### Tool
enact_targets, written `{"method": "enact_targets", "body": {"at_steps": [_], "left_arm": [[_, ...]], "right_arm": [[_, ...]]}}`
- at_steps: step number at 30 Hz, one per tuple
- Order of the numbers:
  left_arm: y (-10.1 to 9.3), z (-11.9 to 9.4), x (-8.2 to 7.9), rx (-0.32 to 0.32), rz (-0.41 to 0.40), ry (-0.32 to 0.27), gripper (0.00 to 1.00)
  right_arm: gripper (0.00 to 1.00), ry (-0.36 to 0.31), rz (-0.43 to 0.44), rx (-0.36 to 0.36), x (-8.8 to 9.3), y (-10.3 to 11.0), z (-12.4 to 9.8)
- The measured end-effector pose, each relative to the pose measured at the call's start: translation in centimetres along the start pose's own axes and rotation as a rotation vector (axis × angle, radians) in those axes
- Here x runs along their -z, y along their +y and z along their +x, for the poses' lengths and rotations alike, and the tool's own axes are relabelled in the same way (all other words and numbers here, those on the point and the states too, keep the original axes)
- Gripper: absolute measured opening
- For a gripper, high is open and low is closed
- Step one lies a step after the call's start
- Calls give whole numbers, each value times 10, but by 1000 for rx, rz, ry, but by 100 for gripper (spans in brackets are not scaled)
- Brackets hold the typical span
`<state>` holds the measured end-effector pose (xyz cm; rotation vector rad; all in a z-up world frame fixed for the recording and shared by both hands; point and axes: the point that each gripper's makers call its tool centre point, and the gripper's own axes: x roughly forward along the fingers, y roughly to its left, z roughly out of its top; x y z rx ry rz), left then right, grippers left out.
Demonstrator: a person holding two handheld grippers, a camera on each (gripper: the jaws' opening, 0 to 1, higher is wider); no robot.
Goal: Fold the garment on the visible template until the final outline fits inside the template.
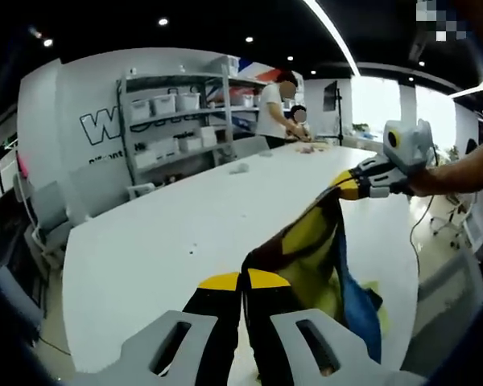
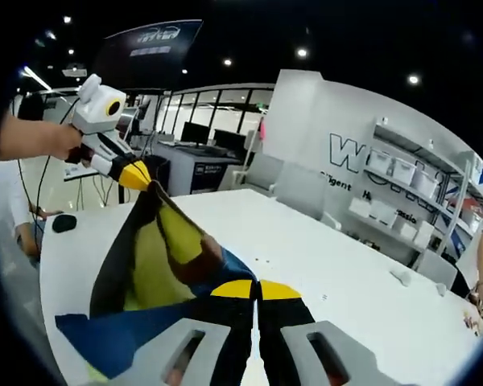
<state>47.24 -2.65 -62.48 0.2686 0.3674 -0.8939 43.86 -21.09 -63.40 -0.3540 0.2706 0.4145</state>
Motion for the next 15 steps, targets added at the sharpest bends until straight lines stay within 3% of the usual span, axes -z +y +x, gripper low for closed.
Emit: {"method": "enact_targets", "body": {"at_steps": [15], "left_arm": [[19, 36, 23, -15, -30, 61, 3]], "right_arm": [[0, 75, -51, -48, 29, -9, 39]]}}
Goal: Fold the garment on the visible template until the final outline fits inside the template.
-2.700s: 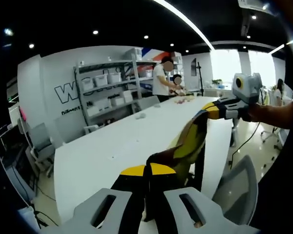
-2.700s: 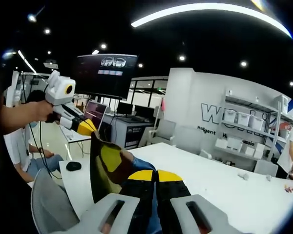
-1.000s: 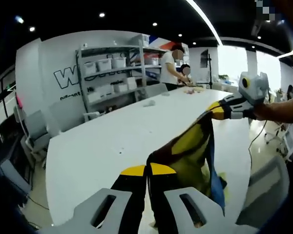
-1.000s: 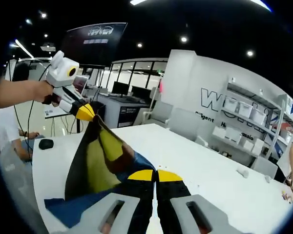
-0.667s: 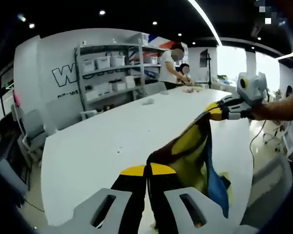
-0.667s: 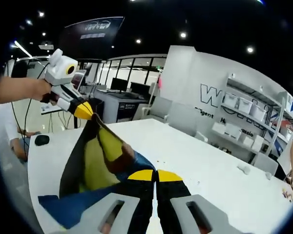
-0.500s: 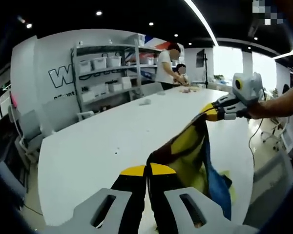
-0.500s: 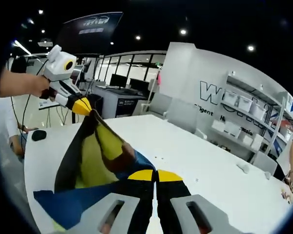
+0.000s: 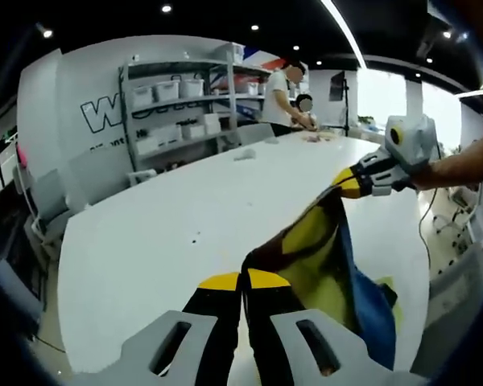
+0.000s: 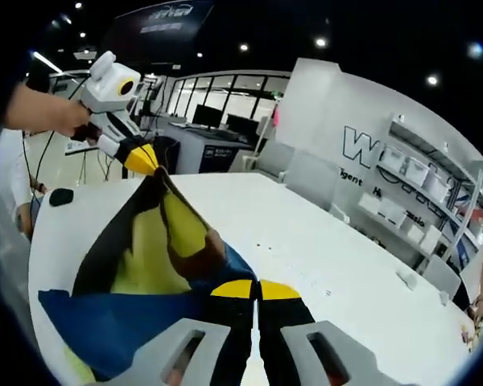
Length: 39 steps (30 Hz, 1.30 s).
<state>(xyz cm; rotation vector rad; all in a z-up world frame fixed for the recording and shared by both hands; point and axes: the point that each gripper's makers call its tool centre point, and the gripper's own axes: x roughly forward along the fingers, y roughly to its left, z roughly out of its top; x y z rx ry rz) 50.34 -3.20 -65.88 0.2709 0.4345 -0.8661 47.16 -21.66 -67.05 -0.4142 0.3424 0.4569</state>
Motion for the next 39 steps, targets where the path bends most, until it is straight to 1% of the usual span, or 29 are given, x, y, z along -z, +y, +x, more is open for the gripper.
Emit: {"method": "enact_targets", "body": {"at_steps": [5, 9, 10, 12, 16, 19, 20, 23, 27, 28, 29, 30, 33, 35, 39], "left_arm": [[2, 11, 3, 6, -44, -17, 3], [10, 22, 10, -8, -50, -7, 3], [14, 28, 13, -12, -53, 0, 3], [17, 35, 19, -14, -62, 19, 3], [19, 43, 24, -4, -90, 15, 3], [22, 49, 29, -10, -110, 15, 3], [25, 55, 33, -11, -110, 19, 3], [27, 62, 40, -15, -109, 35, 3], [29, 73, 54, -19, -112, 55, 3], [29, 74, 57, -19, -110, 63, 3], [31, 78, 64, -24, -98, 72, 3], [32, 80, 68, -27, -95, 77, 3], [32, 81, 71, -30, -104, 87, 3], [36, 87, 75, -30, -105, 97, 3], [38, 92, 78, -28, -99, 105, 3]], "right_arm": [[0, 28, 2, -3, 11, -7, 14], [0, 42, 10, -7, 17, -9, 24], [0, 49, 14, -8, 19, -9, 27], [0, 61, 18, -10, 25, -8, 34], [0, 86, 32, -3, 36, -8, 44], [0, 98, 48, -1, 43, -8, 50], [0, 106, 46, -2, 46, -7, 53], [0, 124, 46, -3, 53, -5, 60], [0, 165, 81, -8, 70, -3, 71], [0, 173, 75, -10, 73, -2, 75], [0, 178, 64, -12, 74, -1, 77], [0, 183, 57, -14, 76, 0, 79], [0, 200, 57, -21, 81, -1, 87], [0, 207, 60, -22, 84, -2, 94], [0, 219, 76, -23, 90, -4, 103]]}}
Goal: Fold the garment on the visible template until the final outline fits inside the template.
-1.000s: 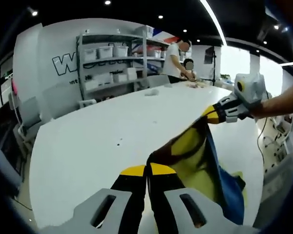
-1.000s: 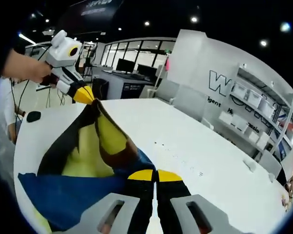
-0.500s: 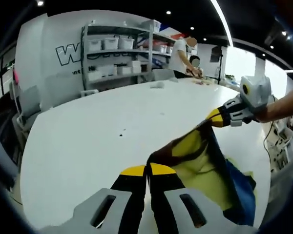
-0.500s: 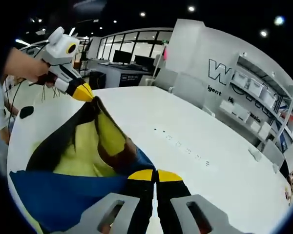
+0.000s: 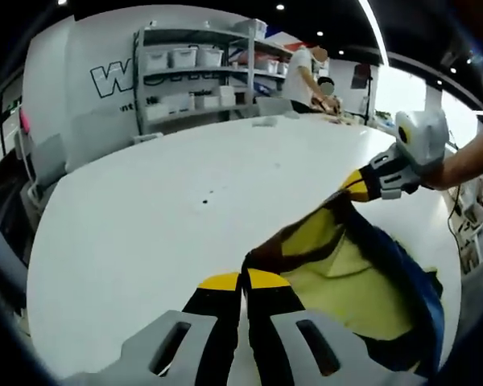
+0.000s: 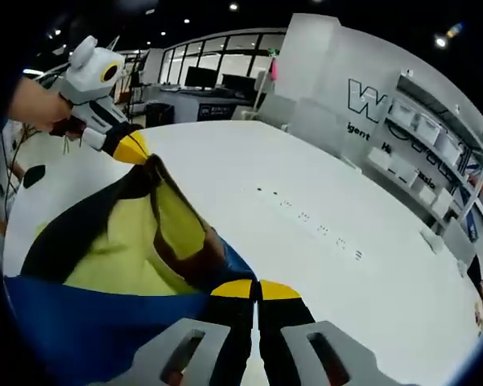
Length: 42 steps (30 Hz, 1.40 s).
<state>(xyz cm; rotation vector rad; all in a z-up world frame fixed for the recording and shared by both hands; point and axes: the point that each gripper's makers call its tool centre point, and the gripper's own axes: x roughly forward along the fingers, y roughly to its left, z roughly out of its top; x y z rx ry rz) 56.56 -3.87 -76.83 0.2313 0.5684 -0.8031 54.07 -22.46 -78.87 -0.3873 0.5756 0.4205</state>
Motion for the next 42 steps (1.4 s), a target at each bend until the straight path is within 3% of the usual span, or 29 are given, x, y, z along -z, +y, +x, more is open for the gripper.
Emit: {"method": "enact_targets", "body": {"at_steps": [11, 14, 18, 29, 42], "left_arm": [[15, 26, 14, -32, -13, 33, 3], [20, 31, 12, -76, -36, 26, 3], [21, 36, 18, -98, -4, 54, 3], [24, 16, 11, -111, 12, 42, 6], [-7, -21, 13, -81, 54, 15, 13]], "right_arm": [[0, -2, 56, 41, 7, -5, 18], [0, -7, 44, 67, 6, -7, 21], [0, 2, 14, 56, 5, -5, 24], [0, -3, 40, 52, 9, -3, 7], [10, -39, 65, 51, 4, 16, -34]]}}
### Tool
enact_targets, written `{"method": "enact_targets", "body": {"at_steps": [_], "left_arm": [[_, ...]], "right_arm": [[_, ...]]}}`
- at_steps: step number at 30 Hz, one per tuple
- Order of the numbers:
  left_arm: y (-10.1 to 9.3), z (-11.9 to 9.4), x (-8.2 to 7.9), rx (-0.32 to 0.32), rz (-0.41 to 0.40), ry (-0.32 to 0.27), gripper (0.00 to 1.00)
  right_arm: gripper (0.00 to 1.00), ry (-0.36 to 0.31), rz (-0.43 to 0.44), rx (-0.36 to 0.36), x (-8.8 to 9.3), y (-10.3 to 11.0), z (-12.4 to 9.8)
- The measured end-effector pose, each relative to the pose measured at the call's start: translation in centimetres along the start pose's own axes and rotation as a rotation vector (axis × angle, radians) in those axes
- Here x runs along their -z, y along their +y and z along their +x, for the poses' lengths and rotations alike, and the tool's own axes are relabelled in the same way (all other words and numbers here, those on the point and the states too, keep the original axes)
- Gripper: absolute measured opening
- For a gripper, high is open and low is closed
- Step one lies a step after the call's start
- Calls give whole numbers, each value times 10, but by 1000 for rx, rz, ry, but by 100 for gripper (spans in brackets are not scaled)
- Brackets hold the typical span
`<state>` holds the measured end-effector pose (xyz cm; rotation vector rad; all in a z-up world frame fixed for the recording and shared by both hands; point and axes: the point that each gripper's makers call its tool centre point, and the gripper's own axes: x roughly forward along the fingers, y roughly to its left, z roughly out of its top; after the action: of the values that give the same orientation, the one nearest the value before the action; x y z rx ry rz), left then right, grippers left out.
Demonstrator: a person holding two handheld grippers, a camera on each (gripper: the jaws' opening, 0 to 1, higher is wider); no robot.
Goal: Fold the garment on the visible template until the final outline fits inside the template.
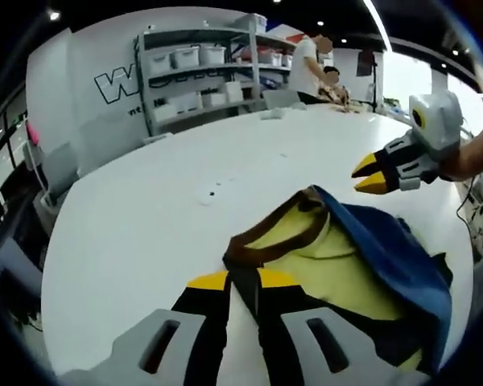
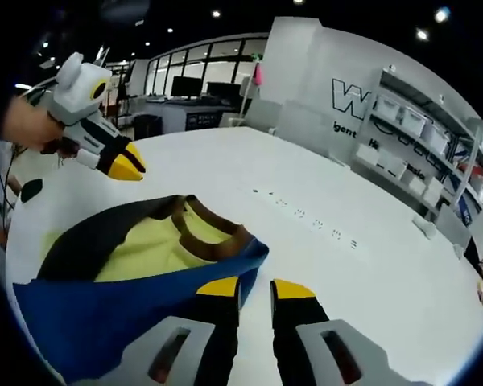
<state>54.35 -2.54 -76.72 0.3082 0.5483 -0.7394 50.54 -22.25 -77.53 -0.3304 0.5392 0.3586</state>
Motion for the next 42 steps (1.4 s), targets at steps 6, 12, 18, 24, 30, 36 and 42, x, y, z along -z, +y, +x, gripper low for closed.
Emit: {"method": "enact_targets", "body": {"at_steps": [6, 12, 18, 24, 30, 36, 42], "left_arm": [[-15, -22, 9, 17, 9, -9, 18], [-25, -42, 21, 20, -7, -15, 22], [-42, -65, 30, 21, -21, -33, 27], [-52, -82, 40, 28, -71, -57, 34], [-56, -99, 51, 21, -62, -54, 38], [-61, -114, 66, 20, -61, -42, 41], [-67, -128, 76, 17, -67, -49, 48]], "right_arm": [[17, -20, 15, 3, -3, 8, -22], [21, -42, 23, 5, -6, 17, -42], [27, -67, 24, 2, -5, 30, -66], [37, -80, 46, -4, 2, 41, -87], [42, -92, 60, -3, 10, 48, -106], [47, -98, 63, -8, 19, 55, -121], [56, -116, 99, -20, 22, 67, -139]]}}
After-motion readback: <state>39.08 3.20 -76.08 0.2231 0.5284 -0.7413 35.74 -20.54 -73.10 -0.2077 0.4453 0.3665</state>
